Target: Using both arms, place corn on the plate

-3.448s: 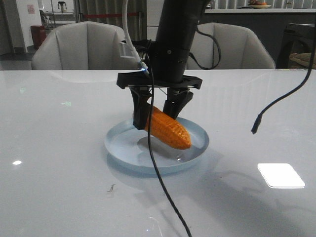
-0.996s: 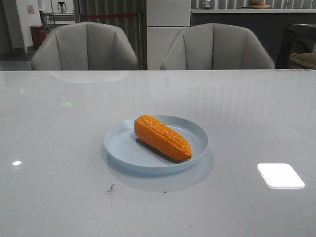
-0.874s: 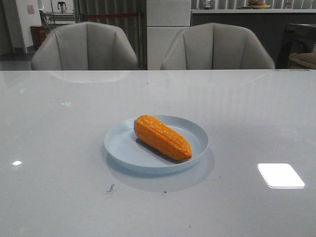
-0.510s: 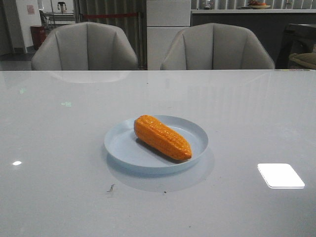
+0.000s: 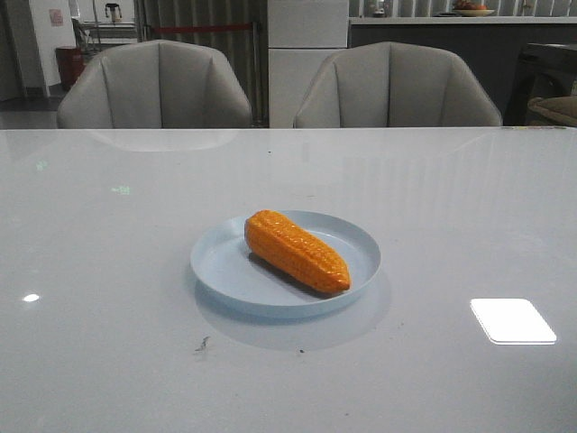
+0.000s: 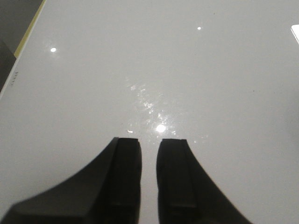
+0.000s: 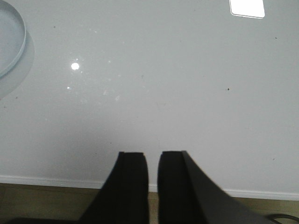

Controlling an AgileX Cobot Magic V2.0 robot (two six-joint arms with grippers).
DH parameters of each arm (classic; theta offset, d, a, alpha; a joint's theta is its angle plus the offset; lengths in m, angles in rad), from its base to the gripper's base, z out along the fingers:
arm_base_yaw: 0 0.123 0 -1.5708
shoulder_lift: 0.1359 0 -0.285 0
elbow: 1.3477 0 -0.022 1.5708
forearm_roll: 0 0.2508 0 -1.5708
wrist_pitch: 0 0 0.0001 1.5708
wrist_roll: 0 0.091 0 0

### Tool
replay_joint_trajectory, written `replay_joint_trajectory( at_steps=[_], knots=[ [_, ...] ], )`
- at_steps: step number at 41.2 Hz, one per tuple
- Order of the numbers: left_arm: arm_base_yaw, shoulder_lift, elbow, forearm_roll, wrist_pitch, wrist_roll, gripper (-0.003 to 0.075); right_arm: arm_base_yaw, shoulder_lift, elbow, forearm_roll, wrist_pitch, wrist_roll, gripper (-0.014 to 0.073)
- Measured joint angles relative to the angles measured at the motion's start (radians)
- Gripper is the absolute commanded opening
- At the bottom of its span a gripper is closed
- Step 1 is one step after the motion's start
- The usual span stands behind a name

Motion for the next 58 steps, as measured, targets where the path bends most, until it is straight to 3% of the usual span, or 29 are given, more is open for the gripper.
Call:
replay_joint_trajectory(
  at_steps=[7,29,32,34,58],
  knots=[
    [0.0,0.0,0.0,0.0,0.0,0.0,0.02,0.0,0.0,0.0,0.0,-0.004,0.0,0.0015],
    [0.0,0.0,0.0,0.0,0.0,0.0,0.0198,0.0,0.0,0.0,0.002,-0.012,0.0,0.0017],
    [0.0,0.0,0.0,0.0,0.002,0.0,0.0155,0.0,0.0,0.0,0.002,-0.006,0.0,0.0017],
    [0.0,0.0,0.0,0.0,0.006,0.0,0.0083,0.0,0.0,0.0,0.002,-0.004,0.0,0.0017],
    [0.0,0.0,0.0,-0.013,0.058,0.0,0.0096,0.0,0.0,0.0,0.002,-0.003,0.0,0.0017]
  ],
)
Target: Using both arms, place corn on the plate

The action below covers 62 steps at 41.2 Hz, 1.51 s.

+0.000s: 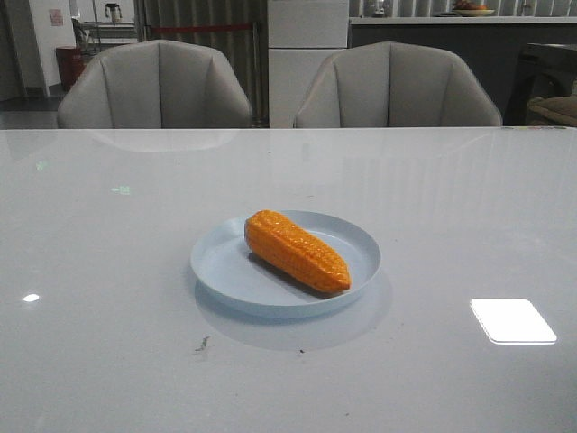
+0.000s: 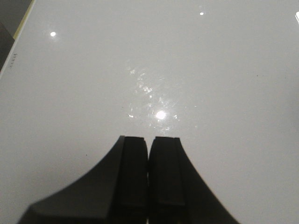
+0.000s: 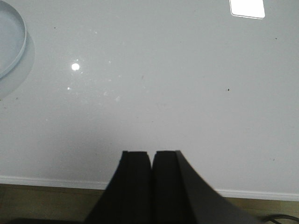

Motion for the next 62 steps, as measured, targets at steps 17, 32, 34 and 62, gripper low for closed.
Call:
replay_joint_trajectory(
  at_steps=[17,32,34,62],
  knots=[
    [-0.016,-0.061,0.004,-0.017,-0.006,0.0,0.0096,0.0,0.0,0.0,0.0,0.001,0.0,0.0017],
    [-0.009,-0.429,0.294,-0.119,-0.302,0.069,0.0096,0.0,0.0,0.0,0.0,0.005,0.0,0.0017],
    [-0.009,-0.487,0.349,-0.123,-0.339,0.115,0.0096,0.0,0.0,0.0,0.0,0.005,0.0,0.0017],
    [0.058,-0.853,0.65,-0.301,-0.388,0.212,0.0096,0.0,-0.002,0.0,0.0,0.014,0.001,0.0017]
  ],
)
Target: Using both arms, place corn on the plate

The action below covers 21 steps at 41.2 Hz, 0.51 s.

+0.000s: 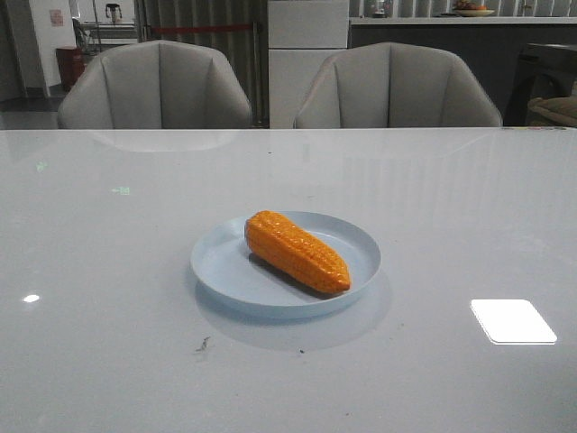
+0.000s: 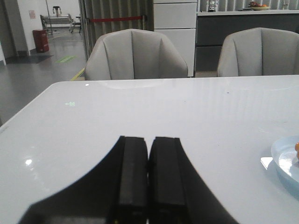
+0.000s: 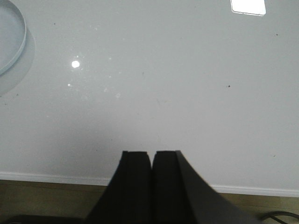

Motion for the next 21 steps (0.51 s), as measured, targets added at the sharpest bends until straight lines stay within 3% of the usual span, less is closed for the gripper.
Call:
replay_joint_trajectory(
  at_steps=[7,21],
  knots=[
    [0.052,0.0,0.0,-0.017,0.075,0.0,0.0096,0.0,0.0,0.0,0.0,0.001,0.0,0.0017],
    [0.054,0.0,0.0,-0.024,0.096,0.0,0.0096,0.0,0.0,0.0,0.0,0.001,0.0,0.0017]
  ],
)
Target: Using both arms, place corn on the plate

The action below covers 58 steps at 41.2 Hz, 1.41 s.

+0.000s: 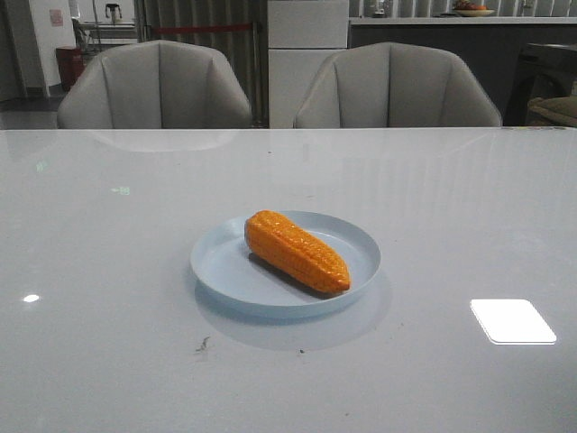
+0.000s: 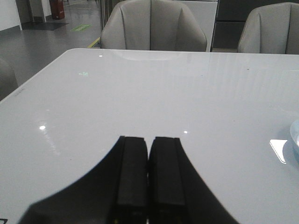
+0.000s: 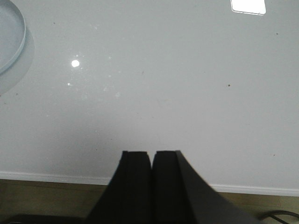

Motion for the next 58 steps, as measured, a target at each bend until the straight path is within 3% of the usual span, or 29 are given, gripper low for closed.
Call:
replay_joint_trajectory(
  at_steps=[13,20,24,36,42,49,58],
  knots=[
    [0.0,0.0,0.0,0.0,0.0,0.0,0.0096,0.0,0.0,0.018,0.023,-0.002,0.0,0.0017],
    [0.0,0.0,0.0,0.0,0.001,0.0,0.0096,0.0,0.0,0.126,0.08,-0.094,0.0,0.0017],
    [0.0,0.0,0.0,0.0,0.002,0.0,0.0096,0.0,0.0,0.195,0.127,-0.214,0.0,0.0017],
    [0.0,0.0,0.0,0.0,0.002,0.0,0.0096,0.0,0.0,0.394,0.199,-0.924,0.002,0.0017],
    [0.0,0.0,0.0,0.0,0.002,0.0,0.0096,0.0,0.0,0.505,0.201,-1.152,0.002,0.0017],
    [0.0,0.0,0.0,0.0,0.002,0.0,0.0096,0.0,0.0,0.604,0.205,-1.227,0.002,0.0017],
    [0.0,0.0,0.0,-0.002,0.002,0.0,0.0096,0.002,-0.077,0.694,0.205,-1.197,0.002,0.0017]
  ],
)
